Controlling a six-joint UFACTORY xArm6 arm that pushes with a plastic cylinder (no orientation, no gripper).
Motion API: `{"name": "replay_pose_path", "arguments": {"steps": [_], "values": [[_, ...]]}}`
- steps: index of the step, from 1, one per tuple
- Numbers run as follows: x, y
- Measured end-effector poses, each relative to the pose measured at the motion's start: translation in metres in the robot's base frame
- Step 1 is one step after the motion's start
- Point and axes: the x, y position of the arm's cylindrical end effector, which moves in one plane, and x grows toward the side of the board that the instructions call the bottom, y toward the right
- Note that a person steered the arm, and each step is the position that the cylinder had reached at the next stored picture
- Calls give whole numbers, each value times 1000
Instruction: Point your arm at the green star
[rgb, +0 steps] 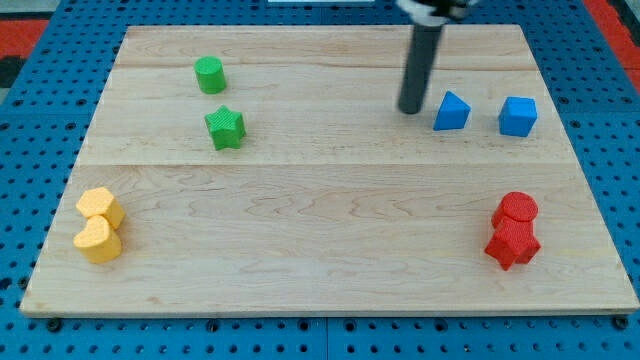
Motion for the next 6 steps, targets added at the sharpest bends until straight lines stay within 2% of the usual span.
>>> {"name": "replay_pose_path", "arguments": {"steps": [1, 2, 3, 4, 6], "values": [[50, -86], [59, -126], [60, -126], [81, -155], [62, -167]]}}
